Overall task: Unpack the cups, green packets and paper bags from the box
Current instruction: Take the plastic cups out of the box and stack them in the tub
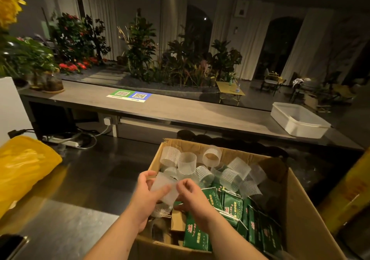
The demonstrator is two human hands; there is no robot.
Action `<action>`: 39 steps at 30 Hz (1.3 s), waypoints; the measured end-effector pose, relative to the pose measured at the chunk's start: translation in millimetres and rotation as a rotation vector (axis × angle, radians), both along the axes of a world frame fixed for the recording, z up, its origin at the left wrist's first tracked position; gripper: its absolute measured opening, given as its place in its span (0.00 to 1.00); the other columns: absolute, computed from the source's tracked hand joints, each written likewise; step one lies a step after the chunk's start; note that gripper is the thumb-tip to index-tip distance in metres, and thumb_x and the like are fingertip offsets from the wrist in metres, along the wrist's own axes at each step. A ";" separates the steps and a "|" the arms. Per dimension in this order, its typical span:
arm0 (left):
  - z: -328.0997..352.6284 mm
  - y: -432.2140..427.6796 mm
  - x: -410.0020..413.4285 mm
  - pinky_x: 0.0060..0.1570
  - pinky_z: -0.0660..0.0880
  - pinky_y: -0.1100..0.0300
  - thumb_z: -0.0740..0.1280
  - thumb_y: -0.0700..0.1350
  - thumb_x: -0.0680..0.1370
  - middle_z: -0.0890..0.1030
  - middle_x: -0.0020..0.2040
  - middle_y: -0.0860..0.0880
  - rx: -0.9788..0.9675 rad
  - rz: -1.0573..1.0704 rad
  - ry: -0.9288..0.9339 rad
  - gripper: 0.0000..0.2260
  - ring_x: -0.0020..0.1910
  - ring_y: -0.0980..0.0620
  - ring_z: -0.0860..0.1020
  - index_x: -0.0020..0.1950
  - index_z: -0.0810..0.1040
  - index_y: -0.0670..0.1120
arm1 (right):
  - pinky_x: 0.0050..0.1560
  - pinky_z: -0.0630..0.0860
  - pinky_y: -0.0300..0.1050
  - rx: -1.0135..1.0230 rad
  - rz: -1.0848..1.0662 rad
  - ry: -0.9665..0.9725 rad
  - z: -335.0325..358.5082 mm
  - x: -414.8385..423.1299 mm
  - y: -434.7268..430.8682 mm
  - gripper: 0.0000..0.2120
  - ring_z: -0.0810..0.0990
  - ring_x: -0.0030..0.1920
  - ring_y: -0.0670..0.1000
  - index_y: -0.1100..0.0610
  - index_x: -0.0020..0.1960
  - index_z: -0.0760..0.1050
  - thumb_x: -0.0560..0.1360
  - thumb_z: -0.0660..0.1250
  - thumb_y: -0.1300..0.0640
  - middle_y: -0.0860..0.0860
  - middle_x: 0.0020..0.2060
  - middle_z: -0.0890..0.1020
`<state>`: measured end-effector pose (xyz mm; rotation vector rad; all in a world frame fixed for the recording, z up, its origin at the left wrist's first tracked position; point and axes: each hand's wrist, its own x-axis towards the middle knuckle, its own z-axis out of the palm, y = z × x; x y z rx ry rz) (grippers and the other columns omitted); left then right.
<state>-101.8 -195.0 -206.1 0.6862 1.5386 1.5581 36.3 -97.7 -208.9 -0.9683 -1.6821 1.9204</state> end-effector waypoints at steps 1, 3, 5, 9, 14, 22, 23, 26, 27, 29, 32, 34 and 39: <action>0.2 0.0 -0.7 0.58 0.81 0.46 0.75 0.44 0.76 0.76 0.62 0.48 0.031 0.027 -0.031 0.27 0.60 0.45 0.79 0.69 0.65 0.55 | 0.52 0.81 0.53 -0.069 -0.075 0.007 0.1 -2.0 1.4 0.20 0.85 0.51 0.57 0.57 0.62 0.72 0.84 0.60 0.41 0.59 0.58 0.82; 1.9 -0.3 -1.2 0.55 0.82 0.47 0.72 0.43 0.78 0.78 0.62 0.46 0.101 0.076 -0.100 0.22 0.59 0.44 0.80 0.67 0.67 0.53 | 0.42 0.80 0.48 -0.078 -0.211 -0.137 -3.0 -6.4 7.4 0.14 0.82 0.44 0.54 0.57 0.61 0.72 0.87 0.55 0.48 0.58 0.53 0.82; 2.7 -0.3 -2.0 0.49 0.83 0.52 0.69 0.43 0.80 0.78 0.61 0.45 0.153 0.083 -0.158 0.17 0.59 0.44 0.80 0.67 0.69 0.51 | 0.35 0.75 0.43 0.094 -0.054 -0.473 -12.8 -9.4 16.9 0.07 0.78 0.37 0.50 0.58 0.57 0.74 0.84 0.60 0.57 0.56 0.48 0.81; 1.9 -0.2 -4.3 0.44 0.81 0.56 0.67 0.46 0.80 0.77 0.63 0.43 0.186 0.059 -0.209 0.18 0.60 0.42 0.78 0.68 0.70 0.49 | 0.39 0.82 0.42 0.053 0.632 -0.722 -11.2 -35.3 -3.1 0.14 0.82 0.42 0.50 0.50 0.67 0.75 0.83 0.65 0.56 0.52 0.52 0.80; -0.7 0.1 -4.7 0.50 0.82 0.50 0.69 0.51 0.73 0.78 0.63 0.42 0.174 0.015 -0.205 0.22 0.62 0.39 0.78 0.66 0.74 0.50 | 0.51 0.79 0.49 0.135 0.649 -0.753 -24.4 -59.5 -15.9 0.14 0.80 0.49 0.56 0.59 0.66 0.77 0.83 0.65 0.54 0.58 0.56 0.80; 0.2 -0.3 -4.4 0.52 0.80 0.50 0.67 0.50 0.79 0.79 0.63 0.44 0.125 -0.002 -0.179 0.16 0.61 0.42 0.78 0.66 0.75 0.51 | 0.41 0.80 0.47 -0.054 -0.280 -0.265 -13.3 -19.5 10.7 0.07 0.81 0.43 0.53 0.60 0.47 0.80 0.73 0.74 0.69 0.58 0.44 0.83; 0.5 -0.3 -3.5 0.51 0.80 0.51 0.67 0.49 0.80 0.78 0.62 0.44 0.110 -0.010 -0.170 0.14 0.61 0.41 0.78 0.66 0.74 0.51 | 0.44 0.81 0.49 -0.107 -0.359 -0.172 -12.2 -13.4 14.1 0.09 0.82 0.47 0.55 0.60 0.53 0.78 0.75 0.71 0.70 0.59 0.48 0.82; 1.1 -0.1 -0.5 0.46 0.80 0.54 0.68 0.47 0.81 0.77 0.62 0.46 0.050 -0.042 -0.087 0.12 0.59 0.43 0.78 0.65 0.74 0.54 | 0.56 0.80 0.57 -0.240 -0.518 0.065 -5.7 2.3 22.8 0.10 0.81 0.56 0.58 0.57 0.61 0.77 0.82 0.65 0.66 0.57 0.56 0.83; 1.3 -0.1 1.2 0.45 0.81 0.56 0.68 0.47 0.81 0.77 0.62 0.47 0.026 -0.057 -0.041 0.12 0.59 0.44 0.79 0.64 0.74 0.55 | 0.58 0.78 0.58 -0.292 -0.521 0.125 -2.8 5.4 23.1 0.10 0.81 0.57 0.58 0.58 0.60 0.79 0.82 0.63 0.64 0.57 0.55 0.84; 2.2 0.1 4.3 0.43 0.82 0.59 0.69 0.47 0.81 0.77 0.62 0.49 -0.013 -0.076 0.052 0.12 0.58 0.47 0.79 0.63 0.74 0.57 | 0.59 0.80 0.60 -0.330 -0.482 0.200 2.3 6.6 19.5 0.10 0.82 0.57 0.58 0.59 0.57 0.82 0.82 0.63 0.64 0.57 0.52 0.86; 2.9 0.4 6.6 0.43 0.81 0.60 0.69 0.48 0.81 0.76 0.62 0.51 -0.038 -0.074 0.123 0.13 0.58 0.48 0.79 0.63 0.72 0.58 | 0.55 0.82 0.54 -0.229 -0.370 0.217 4.3 1.8 8.7 0.09 0.83 0.56 0.60 0.60 0.55 0.84 0.81 0.65 0.66 0.58 0.51 0.87; 3.9 0.6 7.0 0.42 0.81 0.59 0.69 0.49 0.81 0.76 0.62 0.50 -0.042 -0.052 0.122 0.14 0.58 0.47 0.79 0.65 0.71 0.58 | 0.53 0.82 0.51 -0.200 -0.309 0.222 2.8 0.0 6.1 0.10 0.83 0.56 0.61 0.61 0.56 0.83 0.81 0.65 0.67 0.60 0.53 0.86; 3.4 1.7 4.6 0.46 0.84 0.55 0.67 0.49 0.82 0.75 0.62 0.51 -0.046 0.019 0.078 0.11 0.59 0.47 0.78 0.61 0.71 0.60 | 0.49 0.83 0.46 -0.131 -0.278 0.136 0.4 -0.9 8.7 0.12 0.83 0.53 0.59 0.59 0.56 0.84 0.80 0.65 0.69 0.60 0.55 0.85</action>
